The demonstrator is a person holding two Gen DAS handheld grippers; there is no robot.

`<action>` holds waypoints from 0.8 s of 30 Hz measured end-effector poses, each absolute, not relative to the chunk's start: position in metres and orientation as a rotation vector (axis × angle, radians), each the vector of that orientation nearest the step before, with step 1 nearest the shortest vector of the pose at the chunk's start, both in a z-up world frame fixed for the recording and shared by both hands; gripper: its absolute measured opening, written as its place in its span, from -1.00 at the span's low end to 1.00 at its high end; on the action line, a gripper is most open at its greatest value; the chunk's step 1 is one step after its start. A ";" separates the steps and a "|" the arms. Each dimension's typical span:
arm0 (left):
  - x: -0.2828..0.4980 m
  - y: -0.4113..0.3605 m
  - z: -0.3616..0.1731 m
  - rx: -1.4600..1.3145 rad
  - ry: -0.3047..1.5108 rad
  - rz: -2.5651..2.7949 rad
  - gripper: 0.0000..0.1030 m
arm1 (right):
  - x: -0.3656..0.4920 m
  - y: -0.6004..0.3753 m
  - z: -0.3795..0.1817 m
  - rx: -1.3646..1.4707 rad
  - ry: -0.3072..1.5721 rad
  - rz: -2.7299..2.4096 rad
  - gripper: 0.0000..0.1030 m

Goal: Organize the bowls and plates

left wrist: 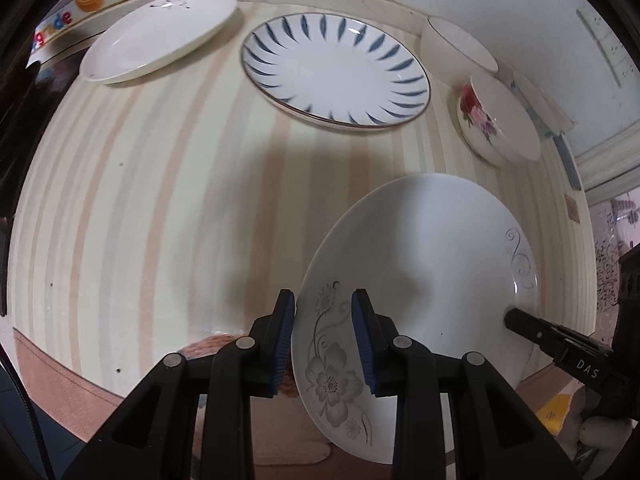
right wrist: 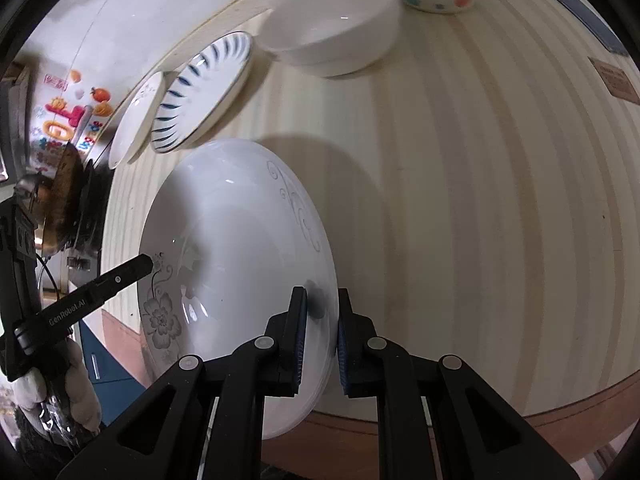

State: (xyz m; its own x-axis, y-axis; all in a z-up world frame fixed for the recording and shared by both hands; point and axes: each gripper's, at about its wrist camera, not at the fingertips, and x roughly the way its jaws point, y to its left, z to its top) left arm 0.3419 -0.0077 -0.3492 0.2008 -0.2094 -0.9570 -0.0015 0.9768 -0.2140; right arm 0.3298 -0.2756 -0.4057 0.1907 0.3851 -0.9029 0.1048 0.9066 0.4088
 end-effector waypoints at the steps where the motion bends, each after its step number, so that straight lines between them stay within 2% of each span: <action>1: 0.343 -0.010 -0.350 -0.176 1.365 -0.146 -0.48 | 0.330 -0.278 -0.407 0.429 1.377 0.204 -0.70; 14: 0.351 -0.024 -0.347 -0.081 1.383 -0.099 -0.48 | 0.341 -0.282 -0.421 0.450 1.420 0.250 -0.70; 17: 0.347 -0.006 -0.312 -0.151 1.337 -0.099 -0.46 | 0.340 -0.291 -0.409 0.475 1.460 0.221 -0.70; 19: 0.350 0.015 -0.283 -0.207 1.287 -0.080 -0.42 | 0.338 -0.298 -0.379 0.481 1.430 0.209 -0.69; 20: 0.356 0.028 -0.268 -0.229 1.255 -0.062 -0.32 | 0.337 -0.299 -0.367 0.483 1.411 0.211 -0.57; 21: 0.363 0.041 -0.256 -0.238 1.222 -0.033 -0.28 | 0.339 -0.297 -0.348 0.486 1.378 0.218 -0.37; 22: 0.372 0.056 -0.246 -0.245 1.186 -0.001 -0.13 | 0.344 -0.291 -0.331 0.486 1.345 0.231 -0.25; 23: 0.382 0.072 -0.239 -0.245 1.149 0.035 0.11 | 0.351 -0.282 -0.317 0.486 1.317 0.246 -0.07; 24: 0.394 0.086 -0.236 -0.241 1.128 0.071 0.21 | 0.360 -0.274 -0.308 0.491 1.296 0.265 -0.01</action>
